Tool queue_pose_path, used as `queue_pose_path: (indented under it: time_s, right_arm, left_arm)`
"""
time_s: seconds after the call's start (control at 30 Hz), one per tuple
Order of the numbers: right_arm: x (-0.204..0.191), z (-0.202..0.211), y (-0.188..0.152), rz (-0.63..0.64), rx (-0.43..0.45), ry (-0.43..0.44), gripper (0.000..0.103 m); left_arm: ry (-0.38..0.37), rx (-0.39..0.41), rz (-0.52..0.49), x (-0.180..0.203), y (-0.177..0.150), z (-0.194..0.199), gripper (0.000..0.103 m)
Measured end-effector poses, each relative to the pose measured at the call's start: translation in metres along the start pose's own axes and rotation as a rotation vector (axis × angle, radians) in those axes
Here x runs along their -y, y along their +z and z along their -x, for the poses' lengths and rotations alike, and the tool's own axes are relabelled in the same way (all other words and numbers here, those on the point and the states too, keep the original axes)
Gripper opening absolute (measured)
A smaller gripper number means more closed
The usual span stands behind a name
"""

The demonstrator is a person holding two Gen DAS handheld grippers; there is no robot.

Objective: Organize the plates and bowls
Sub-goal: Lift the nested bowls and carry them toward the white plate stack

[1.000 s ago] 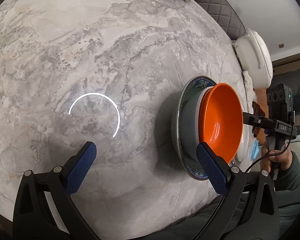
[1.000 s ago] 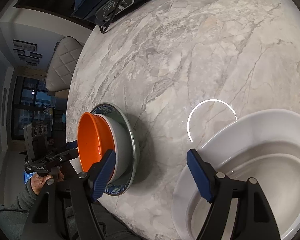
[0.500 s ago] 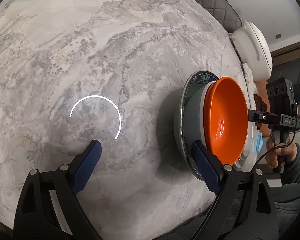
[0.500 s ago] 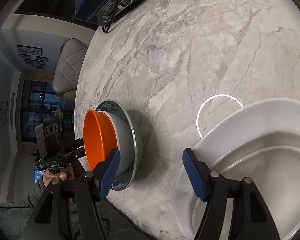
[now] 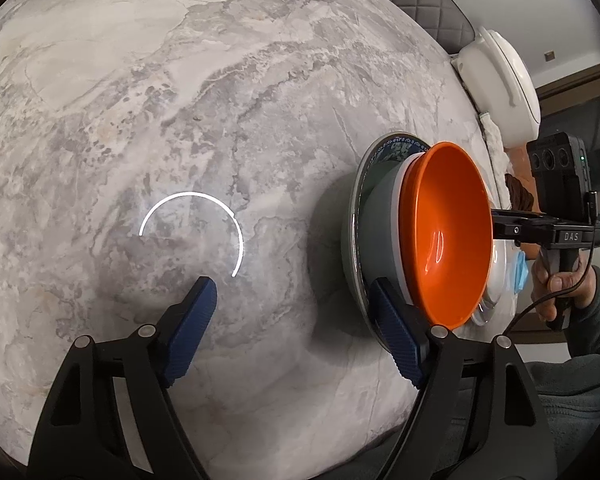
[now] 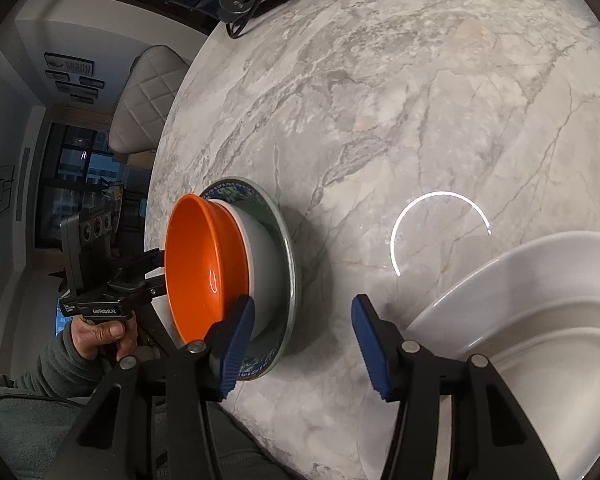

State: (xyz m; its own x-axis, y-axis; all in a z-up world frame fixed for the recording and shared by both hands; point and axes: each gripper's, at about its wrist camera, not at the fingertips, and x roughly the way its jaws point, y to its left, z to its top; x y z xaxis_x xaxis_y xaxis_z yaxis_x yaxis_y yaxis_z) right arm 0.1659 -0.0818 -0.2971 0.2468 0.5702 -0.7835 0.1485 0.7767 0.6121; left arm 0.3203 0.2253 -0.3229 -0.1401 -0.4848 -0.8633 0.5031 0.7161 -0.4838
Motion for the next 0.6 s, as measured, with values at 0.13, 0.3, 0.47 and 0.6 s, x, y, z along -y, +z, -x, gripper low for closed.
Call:
queue_pose_path:
  time_s: [0.13,0.3,0.47,0.6]
  right_arm:
    - [-0.001,-0.001,0.004,0.017,-0.012,0.011,0.049]
    - [0.007,-0.004,0.005,-0.012,-0.036,0.103,0.041]
    - [0.017,-0.007,0.004,-0.08,-0.056,0.166,0.041]
    - [0.026,-0.011,0.0,-0.16,-0.056,0.228,0.04]
  left_arm:
    - [-0.018,0.002,-0.005,-0.002,-0.001,0.0,0.076]
    - [-0.058,-0.002,0.001,-0.005,-0.004,0.001,0.07]
    - [-0.051,-0.008,0.008,-0.004,-0.003,0.0,0.068]
    - [-0.065,0.001,0.009,-0.005,-0.005,0.001,0.066]
